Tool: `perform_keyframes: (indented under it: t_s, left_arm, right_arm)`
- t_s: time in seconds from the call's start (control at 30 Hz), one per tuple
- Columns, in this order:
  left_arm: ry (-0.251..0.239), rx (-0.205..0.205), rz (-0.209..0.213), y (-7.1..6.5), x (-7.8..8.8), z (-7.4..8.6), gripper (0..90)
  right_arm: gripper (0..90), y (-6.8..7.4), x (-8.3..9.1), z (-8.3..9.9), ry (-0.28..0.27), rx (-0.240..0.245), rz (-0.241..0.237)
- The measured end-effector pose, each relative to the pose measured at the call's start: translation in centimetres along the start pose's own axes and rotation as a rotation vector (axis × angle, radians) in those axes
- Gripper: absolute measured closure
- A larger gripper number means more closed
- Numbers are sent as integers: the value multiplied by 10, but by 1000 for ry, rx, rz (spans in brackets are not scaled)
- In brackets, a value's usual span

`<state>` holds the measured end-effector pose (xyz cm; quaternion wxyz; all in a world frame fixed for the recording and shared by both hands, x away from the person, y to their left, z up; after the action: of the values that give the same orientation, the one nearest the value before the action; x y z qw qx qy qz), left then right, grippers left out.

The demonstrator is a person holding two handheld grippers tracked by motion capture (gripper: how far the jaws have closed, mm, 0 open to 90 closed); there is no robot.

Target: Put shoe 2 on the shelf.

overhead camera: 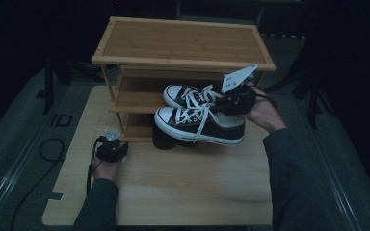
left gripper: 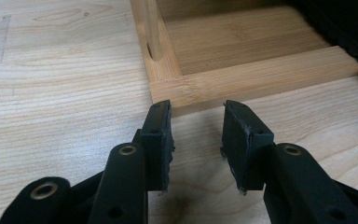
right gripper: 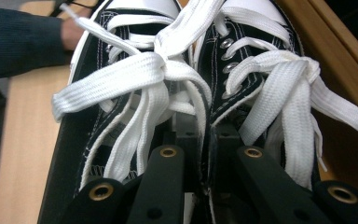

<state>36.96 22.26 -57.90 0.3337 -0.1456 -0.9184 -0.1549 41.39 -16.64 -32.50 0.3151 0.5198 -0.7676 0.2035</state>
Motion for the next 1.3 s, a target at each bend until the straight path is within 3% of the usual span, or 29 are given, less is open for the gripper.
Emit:
perform_keyframes:
  t_s: [0.23,0.4,0.63,0.93,1.3]
  left_arm:
    - [1,-1,2,0,0,0,626]
    - [0,-1,2,0,0,0,626]
    - [0,-1,0,0,0,0,626]
    - [0,-1,0,0,0,0,626]
    - [0,-1,0,0,0,0,626]
  right_arm:
    - [857,-6,-9,-4,-25,-77,95]
    - [857,-7,-16,-5,-20,-114,173]
    - [856,-5,-25,-6,-44,-203,257]
    - [854,-5,-30,-5,-77,-286,324]
    - [854,-1,-33,-6,-97,-301,381]
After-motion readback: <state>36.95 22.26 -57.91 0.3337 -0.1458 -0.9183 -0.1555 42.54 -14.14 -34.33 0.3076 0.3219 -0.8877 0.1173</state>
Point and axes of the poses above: each handheld gripper's, and its own axes: x roughly backward along the jaws, z roughly out of its underside, y roughly to its left, the point moved 1 cm from there along -x, roughly forward along the jaws, and after that the axes turned 14 degrees about -x, right-handed, at the moved point
